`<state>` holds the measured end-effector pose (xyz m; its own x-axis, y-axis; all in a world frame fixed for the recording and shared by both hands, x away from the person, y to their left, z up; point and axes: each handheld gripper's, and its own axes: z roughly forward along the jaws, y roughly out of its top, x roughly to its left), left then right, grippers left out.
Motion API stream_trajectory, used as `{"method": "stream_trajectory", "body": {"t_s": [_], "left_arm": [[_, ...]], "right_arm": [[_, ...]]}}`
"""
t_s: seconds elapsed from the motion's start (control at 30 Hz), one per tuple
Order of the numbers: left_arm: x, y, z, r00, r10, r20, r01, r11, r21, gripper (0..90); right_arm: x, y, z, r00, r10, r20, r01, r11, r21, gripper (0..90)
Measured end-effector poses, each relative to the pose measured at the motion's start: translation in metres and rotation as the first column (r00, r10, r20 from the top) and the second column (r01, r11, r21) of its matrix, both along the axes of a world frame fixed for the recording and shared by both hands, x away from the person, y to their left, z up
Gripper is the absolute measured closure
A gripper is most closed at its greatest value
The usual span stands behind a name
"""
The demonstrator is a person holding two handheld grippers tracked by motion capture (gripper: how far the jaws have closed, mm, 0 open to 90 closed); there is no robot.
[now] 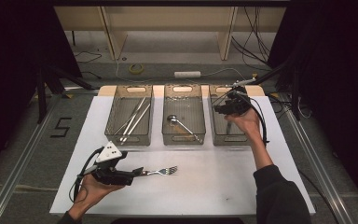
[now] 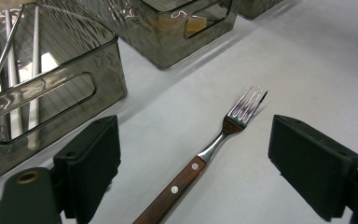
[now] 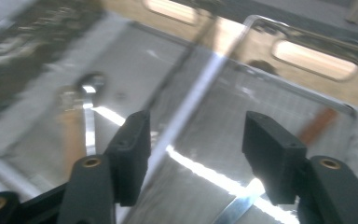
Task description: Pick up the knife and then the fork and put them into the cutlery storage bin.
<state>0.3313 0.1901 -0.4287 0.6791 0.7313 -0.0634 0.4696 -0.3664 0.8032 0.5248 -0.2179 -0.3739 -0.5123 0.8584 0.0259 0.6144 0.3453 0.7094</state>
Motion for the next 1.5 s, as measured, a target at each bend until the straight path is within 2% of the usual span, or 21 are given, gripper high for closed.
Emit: {"method": "stream_trajectory", "body": {"t_s": [0.17,0.23,0.43,0.6,0.77,0.87,0.97,1.07,1.13,1.2,1.27,1.33,1.4,1.5], "left_arm": [[0.002,-0.001,0.001,0.9997,0.0,-0.024,0.0,1.0,0.008,16.4],[0.003,-0.003,0.003,0.9994,-0.008,-0.032,0.008,0.9997,0.023,16.7],[0.006,-0.007,0.003,0.9971,-0.019,-0.074,0.024,0.9967,0.078,17.0],[0.009,-0.012,0.003,0.9941,-0.03,-0.104,0.043,0.9913,0.125,17.7],[0.013,-0.017,0.004,0.9886,-0.042,-0.145,0.066,0.9851,0.159,18.1],[0.017,-0.02,0.002,0.9842,-0.047,-0.171,0.081,0.9766,0.199,19.0],[0.021,-0.021,0.0,0.9812,-0.043,-0.188,0.087,0.9687,0.232,19.9],[0.025,-0.021,-0.002,0.9757,-0.045,-0.214,0.099,0.9629,0.251,20.7],[0.027,-0.021,-0.003,0.975,-0.044,-0.218,0.1,0.9617,0.255,22.0],[0.029,-0.021,-0.004,0.972,-0.051,-0.23,0.113,0.9573,0.266,23.0],[0.03,-0.022,-0.005,0.9717,-0.053,-0.23,0.118,0.9533,0.278,23.4],[0.031,-0.022,-0.005,0.9684,-0.074,-0.238,0.144,0.9463,0.289,24.8],[0.032,-0.023,-0.006,0.9665,-0.08,-0.244,0.153,0.9426,0.297,26.2],[0.033,-0.025,-0.008,0.9621,-0.096,-0.255,0.178,0.9299,0.322,28.9]], "right_arm": [[-0.026,0.005,0.009,0.995,0.098,0.02,-0.099,0.9938,0.05,36.8],[-0.04,0.007,0.011,0.99,0.136,0.037,-0.139,0.987,0.081,35.9],[-0.08,0.012,0.01,0.9736,0.216,0.075,-0.223,0.9691,0.106,34.1],[-0.109,0.014,0.003,0.9614,0.258,0.096,-0.269,0.9552,0.124,32.4],[-0.129,0.012,-0.008,0.9521,0.281,0.12,-0.298,0.9423,0.153,32.1],[-0.139,0.01,-0.015,0.9482,0.291,0.128,-0.31,0.9351,0.172,32.0],[-0.147,0.01,-0.02,0.9457,0.3,0.125,-0.318,0.9326,0.17,32.0],[-0.154,0.009,-0.026,0.9432,0.306,0.129,-0.326,0.927,0.185,31.9],[-0.158,0.01,-0.029,0.9416,0.309,0.133,-0.331,0.9236,0.194,31.9],[-0.162,0.01,-0.031,0.9401,0.31,0.141,-0.334,0.9205,0.202,31.9],[-0.165,0.011,-0.032,0.9391,0.311,0.147,-0.337,0.9171,0.214,31.5],[-0.169,0.011,-0.033,0.9371,0.313,0.155,-0.342,0.9129,0.223,31.4],[-0.172,0.011,-0.034,0.9347,0.319,0.157,-0.348,0.909,0.229,31.5],[-0.176,0.011,-0.035,0.934,0.323,0.153,-0.352,0.9073,0.23,31.5]]}}
